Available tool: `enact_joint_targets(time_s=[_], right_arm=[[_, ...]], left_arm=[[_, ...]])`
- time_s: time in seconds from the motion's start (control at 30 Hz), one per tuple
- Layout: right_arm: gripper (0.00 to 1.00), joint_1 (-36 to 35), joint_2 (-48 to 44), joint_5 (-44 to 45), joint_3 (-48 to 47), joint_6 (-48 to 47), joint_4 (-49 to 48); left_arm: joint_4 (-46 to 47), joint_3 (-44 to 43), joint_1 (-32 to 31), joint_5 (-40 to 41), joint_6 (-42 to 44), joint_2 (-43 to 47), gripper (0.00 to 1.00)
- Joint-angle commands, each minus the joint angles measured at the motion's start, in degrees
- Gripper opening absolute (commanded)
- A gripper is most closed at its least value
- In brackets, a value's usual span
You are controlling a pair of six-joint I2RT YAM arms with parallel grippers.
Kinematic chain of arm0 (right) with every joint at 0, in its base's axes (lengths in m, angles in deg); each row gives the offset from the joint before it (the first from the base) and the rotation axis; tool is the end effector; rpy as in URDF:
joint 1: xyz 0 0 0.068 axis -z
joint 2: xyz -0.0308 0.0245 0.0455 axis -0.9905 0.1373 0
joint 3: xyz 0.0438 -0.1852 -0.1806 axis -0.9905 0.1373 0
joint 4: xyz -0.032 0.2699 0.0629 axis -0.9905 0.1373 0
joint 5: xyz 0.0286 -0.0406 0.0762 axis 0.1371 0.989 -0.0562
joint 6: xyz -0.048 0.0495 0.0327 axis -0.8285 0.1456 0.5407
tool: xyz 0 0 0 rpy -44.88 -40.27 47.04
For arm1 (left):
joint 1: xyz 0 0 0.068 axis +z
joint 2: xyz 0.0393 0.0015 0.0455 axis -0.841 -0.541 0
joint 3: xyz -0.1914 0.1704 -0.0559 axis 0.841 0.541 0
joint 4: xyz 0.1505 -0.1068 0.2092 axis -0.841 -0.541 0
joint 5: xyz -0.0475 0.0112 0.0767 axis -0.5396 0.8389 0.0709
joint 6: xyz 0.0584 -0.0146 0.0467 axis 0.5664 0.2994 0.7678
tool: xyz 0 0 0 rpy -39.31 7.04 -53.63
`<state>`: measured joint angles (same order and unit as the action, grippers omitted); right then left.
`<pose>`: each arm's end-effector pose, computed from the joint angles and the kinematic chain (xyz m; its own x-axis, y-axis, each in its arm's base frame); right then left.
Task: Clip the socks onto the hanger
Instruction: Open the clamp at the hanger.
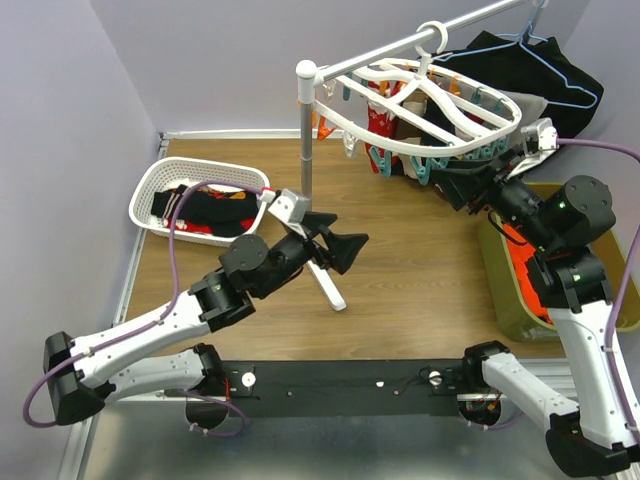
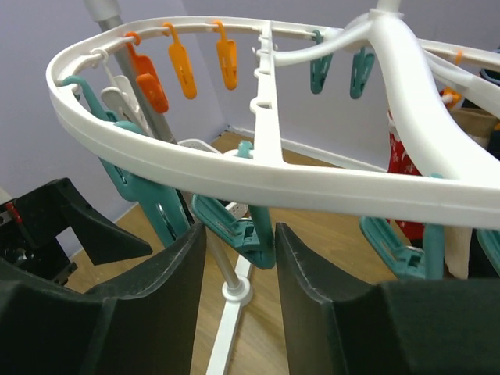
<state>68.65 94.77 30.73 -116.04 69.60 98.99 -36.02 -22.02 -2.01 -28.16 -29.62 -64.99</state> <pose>0.1949 0.0762 0.4801 -0.0232 0.2413 -0.9702 -0.6544 0.7300 0.1972 0.1486 -0.2247 0.3665 -0.2566 -0.3773 -0.8899 0.6980 0.5646 -0.4406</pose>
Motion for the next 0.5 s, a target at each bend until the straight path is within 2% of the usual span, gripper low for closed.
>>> enact_joint_targets(time_s=[0.0,0.13,0.23,0.47], right_arm=[[0.52,-0.26,-1.97,5.99,-3.81,-2.28,10.26],[0.59,-0.26,-2.67,8.55,-5.92,-4.12,17.29],[0.59,-0.26,-3.28,9.16,-7.59,-4.48,20.02],[0.59,-0.17,-2.76,9.96,-10.76,-2.47,21.18]], left_arm=[[10.53,-3.75,-3.04,1.94,3.5,-5.32,0.98],[14.94,-5.94,-4.28,0.27,4.12,-9.99,0.98],[17.67,-8.31,-4.54,-1.75,4.29,-13.59,0.98],[30.49,-8.94,-4.81,-3.6,7.97,-21.24,0.98]])
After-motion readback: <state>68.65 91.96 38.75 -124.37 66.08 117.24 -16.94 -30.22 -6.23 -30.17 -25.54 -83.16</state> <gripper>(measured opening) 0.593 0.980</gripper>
